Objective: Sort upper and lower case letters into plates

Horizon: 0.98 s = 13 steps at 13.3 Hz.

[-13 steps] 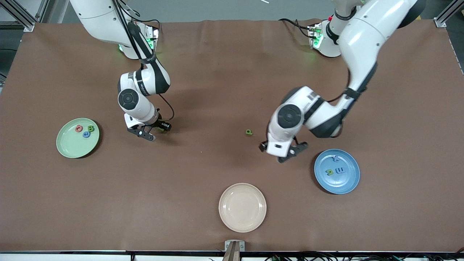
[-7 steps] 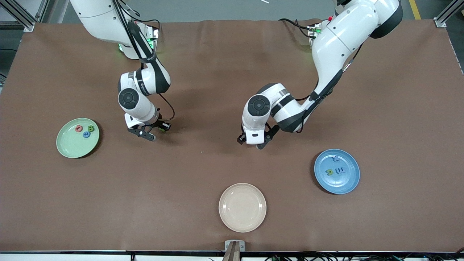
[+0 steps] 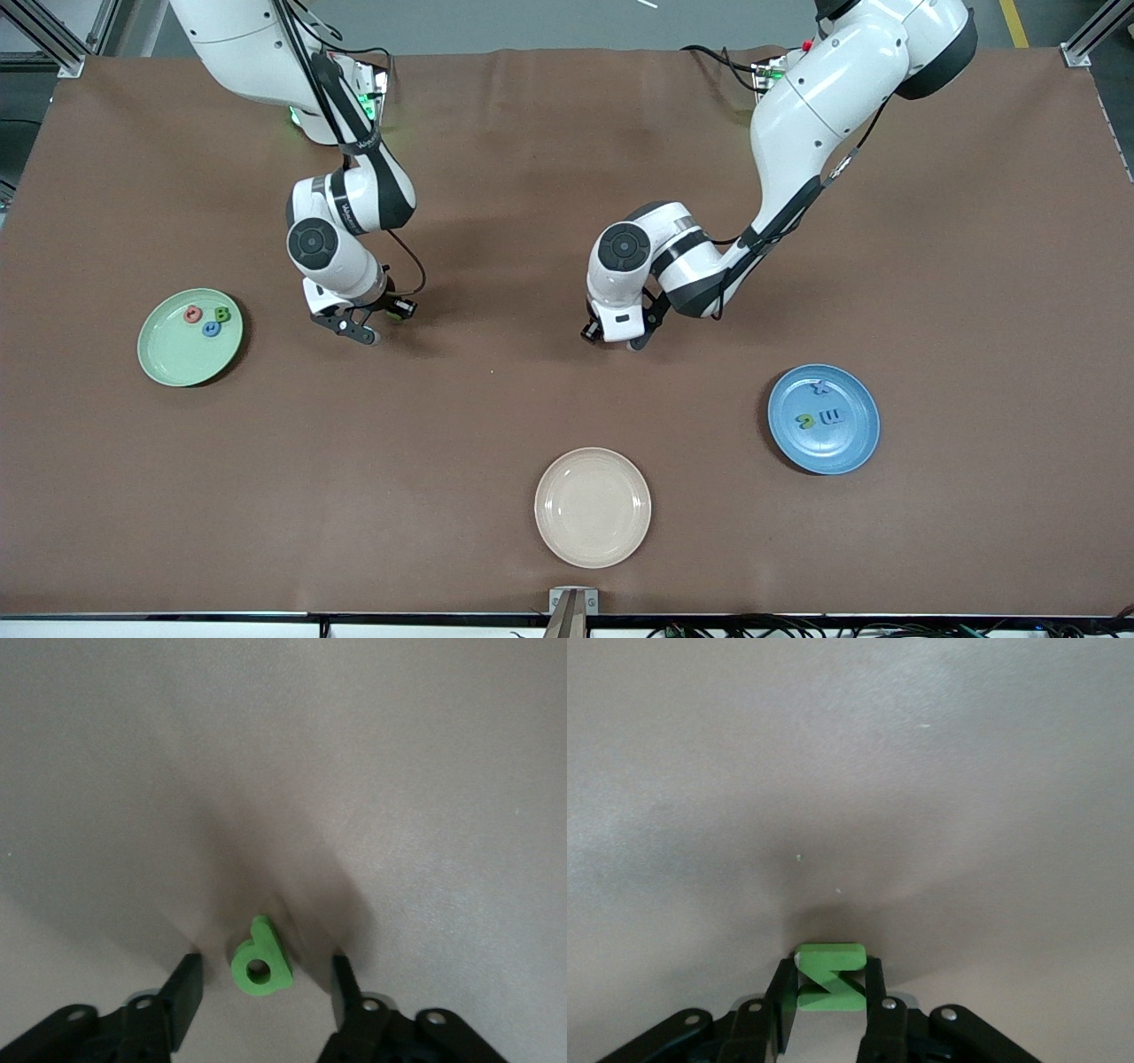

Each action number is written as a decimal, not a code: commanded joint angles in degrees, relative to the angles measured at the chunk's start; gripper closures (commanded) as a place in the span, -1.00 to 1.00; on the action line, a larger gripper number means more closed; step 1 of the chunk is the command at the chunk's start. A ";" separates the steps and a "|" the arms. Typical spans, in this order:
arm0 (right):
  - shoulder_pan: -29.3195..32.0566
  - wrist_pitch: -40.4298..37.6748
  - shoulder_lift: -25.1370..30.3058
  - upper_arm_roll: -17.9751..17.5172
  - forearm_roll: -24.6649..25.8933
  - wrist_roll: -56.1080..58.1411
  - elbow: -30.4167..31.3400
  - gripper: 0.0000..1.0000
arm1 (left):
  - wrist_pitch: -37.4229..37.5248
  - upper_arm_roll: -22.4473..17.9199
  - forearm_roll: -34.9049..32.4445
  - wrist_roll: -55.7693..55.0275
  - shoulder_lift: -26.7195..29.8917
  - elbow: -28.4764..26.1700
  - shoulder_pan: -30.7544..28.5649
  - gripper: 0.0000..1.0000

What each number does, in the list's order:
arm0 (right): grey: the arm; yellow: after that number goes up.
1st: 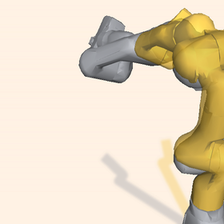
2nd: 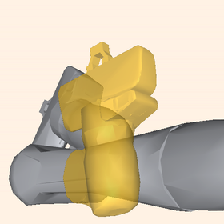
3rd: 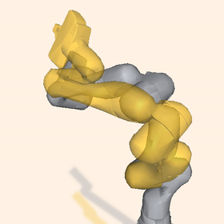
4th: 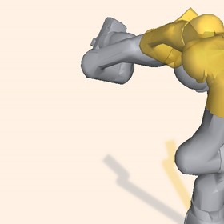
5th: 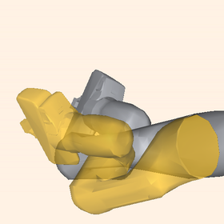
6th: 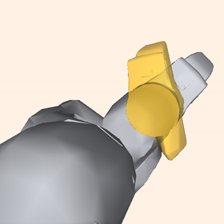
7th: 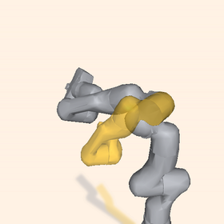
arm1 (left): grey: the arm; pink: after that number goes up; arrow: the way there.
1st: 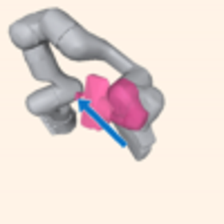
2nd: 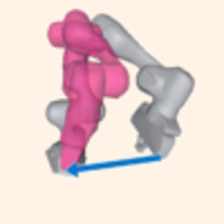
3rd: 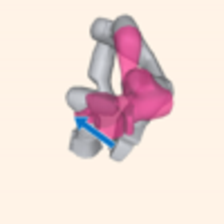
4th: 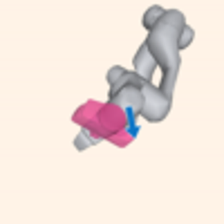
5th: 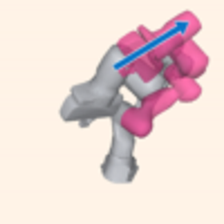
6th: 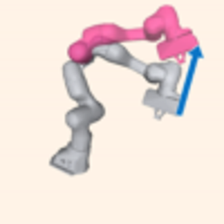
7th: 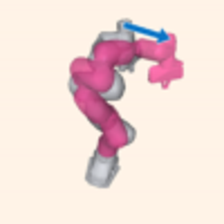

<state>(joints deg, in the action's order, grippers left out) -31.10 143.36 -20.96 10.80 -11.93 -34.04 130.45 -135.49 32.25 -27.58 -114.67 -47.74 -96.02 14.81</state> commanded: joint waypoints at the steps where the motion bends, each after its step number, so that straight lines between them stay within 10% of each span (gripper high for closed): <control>1: 6.47 -12.88 6.70 0.88 0.15 8.43 -3.61 0.60 | -0.48 -0.70 -1.07 -1.17 1.25 -1.27 -0.13 0.52; 3: 11.74 -20.29 9.52 2.99 0.85 18.87 -5.99 0.60 | -0.30 -0.70 -1.07 -0.56 1.77 -0.75 -0.83 0.98; 13: 36.02 -8.47 0.94 5.90 4.02 62.24 -6.00 0.60 | 15.33 -0.26 -1.42 34.36 7.58 6.64 -16.62 1.00</control>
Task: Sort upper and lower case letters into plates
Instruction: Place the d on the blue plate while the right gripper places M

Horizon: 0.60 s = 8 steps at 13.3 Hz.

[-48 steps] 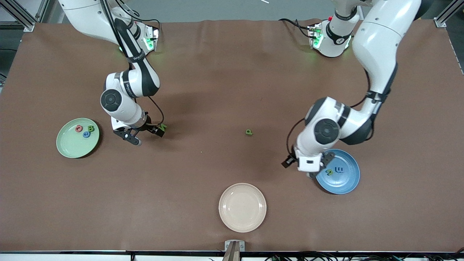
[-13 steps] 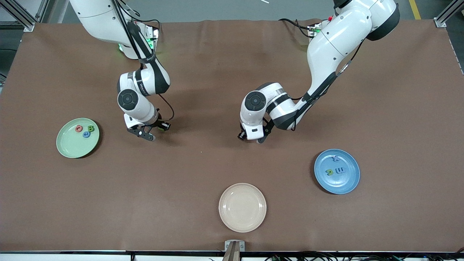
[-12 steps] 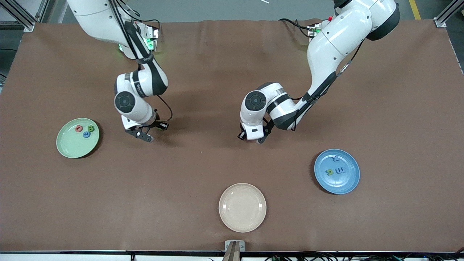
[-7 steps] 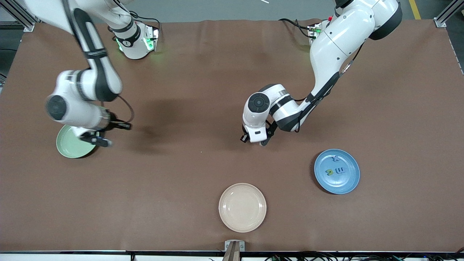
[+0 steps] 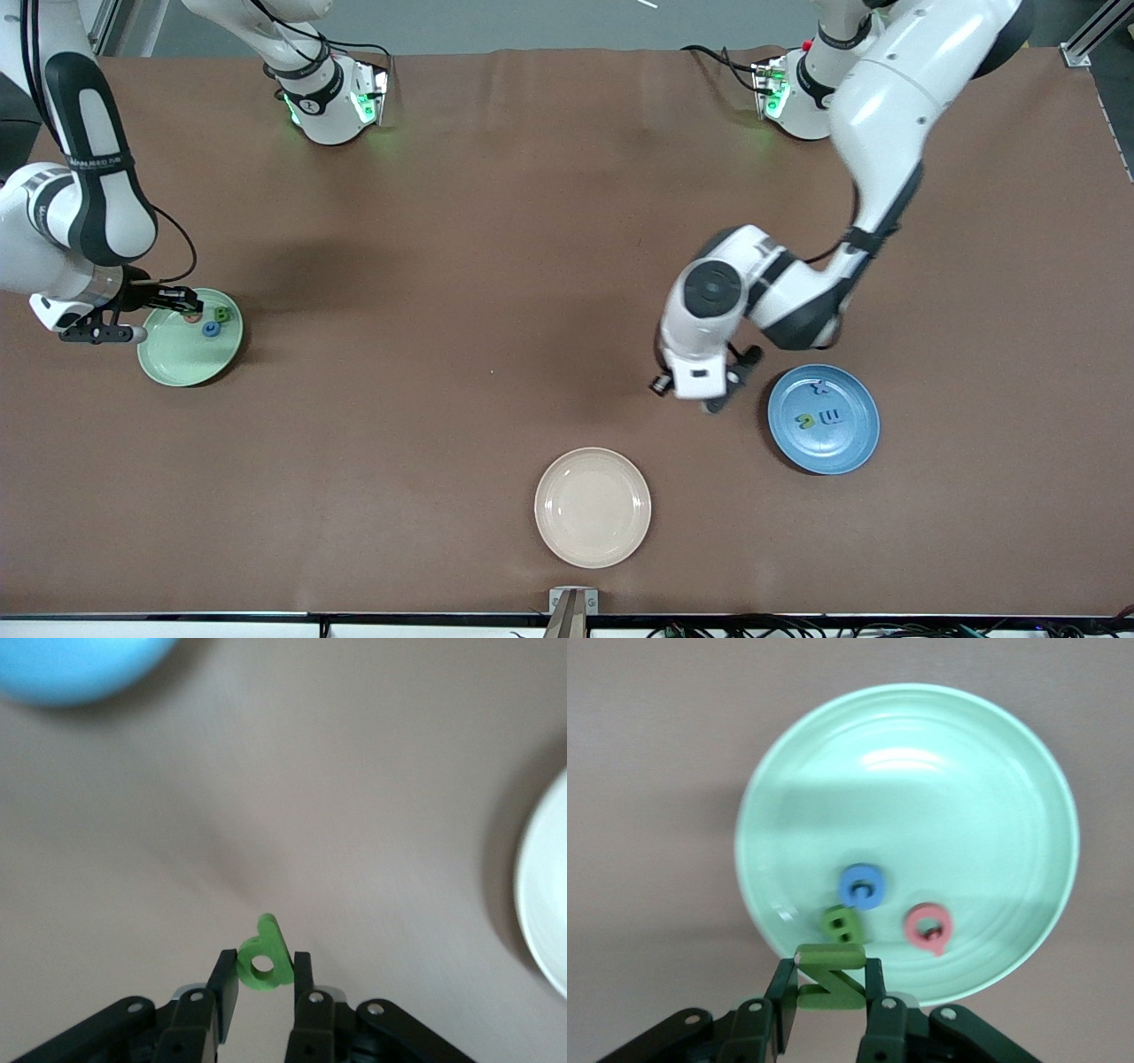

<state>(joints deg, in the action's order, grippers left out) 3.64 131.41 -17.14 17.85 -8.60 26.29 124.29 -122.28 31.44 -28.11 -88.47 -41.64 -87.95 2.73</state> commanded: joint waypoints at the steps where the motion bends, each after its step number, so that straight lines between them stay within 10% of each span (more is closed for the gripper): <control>1: 1.63 5.41 -4.20 -1.15 0.69 2.45 0.25 0.59 | 2.22 0.55 -0.90 12.93 1.56 -1.52 -7.36 1.00; 8: 3.92 9.04 -7.55 -1.15 0.51 4.39 -1.76 0.58 | 1.43 0.20 -0.98 33.18 -0.89 -1.43 -18.63 0.65</control>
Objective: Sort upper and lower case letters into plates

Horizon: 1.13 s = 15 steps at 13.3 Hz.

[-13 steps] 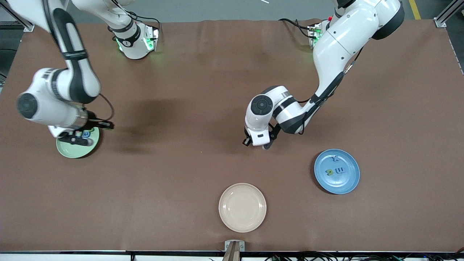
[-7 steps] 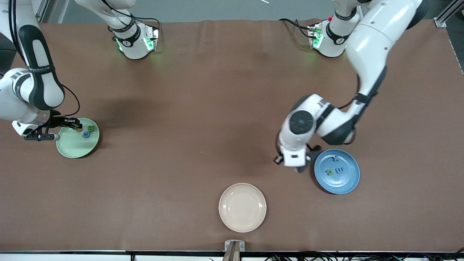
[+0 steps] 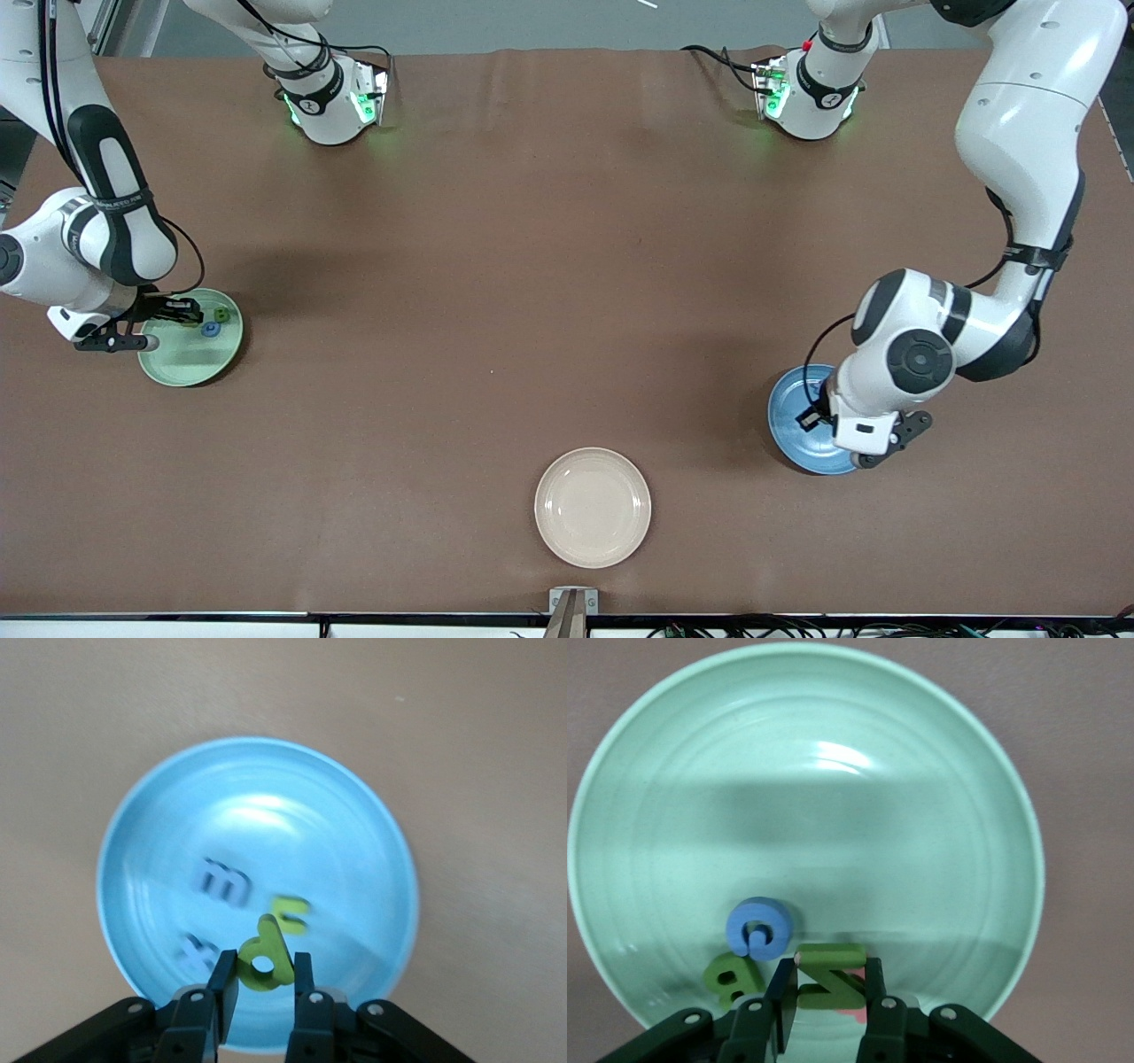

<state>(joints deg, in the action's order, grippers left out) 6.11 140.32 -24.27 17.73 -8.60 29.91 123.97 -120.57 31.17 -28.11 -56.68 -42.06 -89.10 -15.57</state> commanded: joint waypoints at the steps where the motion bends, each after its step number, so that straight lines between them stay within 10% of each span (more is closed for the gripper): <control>1: 1.45 0.39 -0.95 -1.12 0.51 0.76 -2.23 0.58 | -0.28 0.38 -1.16 2.53 -0.57 -0.20 -0.34 0.48; 2: 1.45 0.39 -1.82 -1.03 0.51 0.76 -3.28 0.58 | -0.28 0.38 -1.16 2.89 -0.74 -0.20 -0.43 0.23; 3: 1.45 0.39 -2.53 -1.03 0.43 0.76 -4.16 0.58 | -0.28 0.38 -1.16 2.89 -0.66 -0.20 -0.52 -0.63; 4: 1.45 0.48 -3.32 -1.03 0.25 0.76 -4.87 0.58 | -0.02 0.38 -1.16 2.98 -0.13 -0.46 -1.04 -1.00; 9: 1.28 1.97 -4.47 -1.20 0.16 0.68 -5.23 0.50 | 2.79 5.98 -0.11 4.29 6.89 0.41 -1.48 -1.00; 10: 1.19 1.80 -4.47 -1.20 0.16 0.59 -5.31 0.15 | 2.88 7.92 -0.02 4.91 8.99 0.77 -2.44 -1.00; 11: 0.93 1.19 -4.29 -1.20 0.16 -0.02 -5.57 -0.90 | 3.06 8.55 0.07 7.61 10.75 1.20 -2.80 -1.00; 15: -2.05 -7.23 2.19 -1.29 0.16 -5.09 -6.19 -1.00 | 9.09 10.92 0.25 13.42 17.52 1.30 -2.80 -1.00</control>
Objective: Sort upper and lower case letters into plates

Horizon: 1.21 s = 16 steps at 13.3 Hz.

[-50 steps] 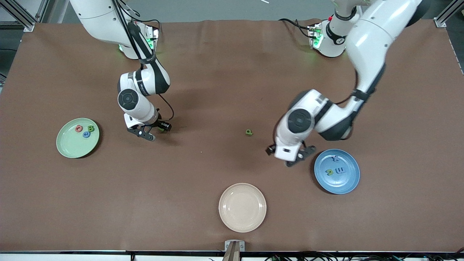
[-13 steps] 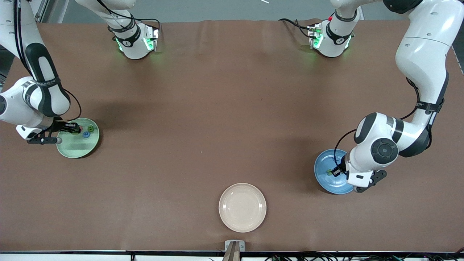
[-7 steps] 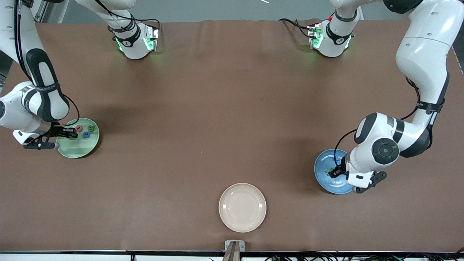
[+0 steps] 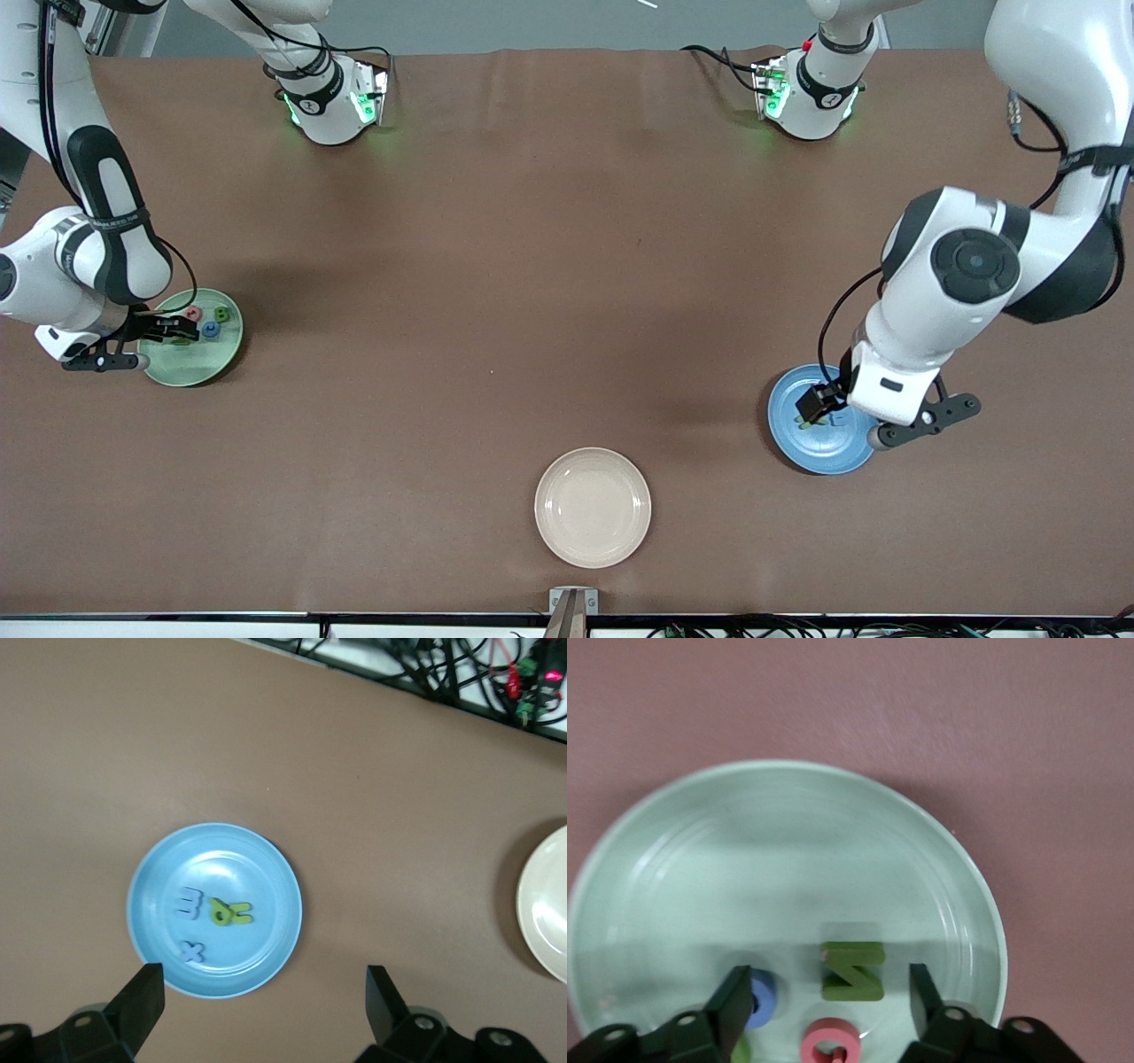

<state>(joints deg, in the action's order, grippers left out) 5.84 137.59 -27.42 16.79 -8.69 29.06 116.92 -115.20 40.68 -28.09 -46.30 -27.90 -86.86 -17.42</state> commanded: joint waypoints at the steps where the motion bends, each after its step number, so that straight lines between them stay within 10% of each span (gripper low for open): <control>1: -3.89 -7.31 7.88 -0.35 0.34 -9.15 0.85 -1.00 | 7.06 1.86 0.32 4.19 5.64 -0.95 -0.95 -1.00; 6: -10.84 -21.80 21.24 -0.35 0.87 -17.10 -2.03 -1.00 | 21.58 1.25 8.73 18.58 12.94 5.29 -2.26 -1.00; 10: -12.24 -44.65 21.61 -0.53 1.14 -22.01 -21.43 -1.00 | 25.37 -26.37 23.40 33.97 24.71 1.88 13.60 -1.00; 16: -20.16 -53.21 24.94 -0.53 6.41 -31.61 -30.61 -1.00 | 29.60 -41.45 28.35 39.44 33.16 -5.94 23.03 -1.00</control>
<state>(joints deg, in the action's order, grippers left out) -13.98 85.50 -4.33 16.09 -3.36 -1.56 87.36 -84.98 2.21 -1.45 -8.28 1.04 -87.80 2.97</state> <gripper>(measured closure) 0.000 0.000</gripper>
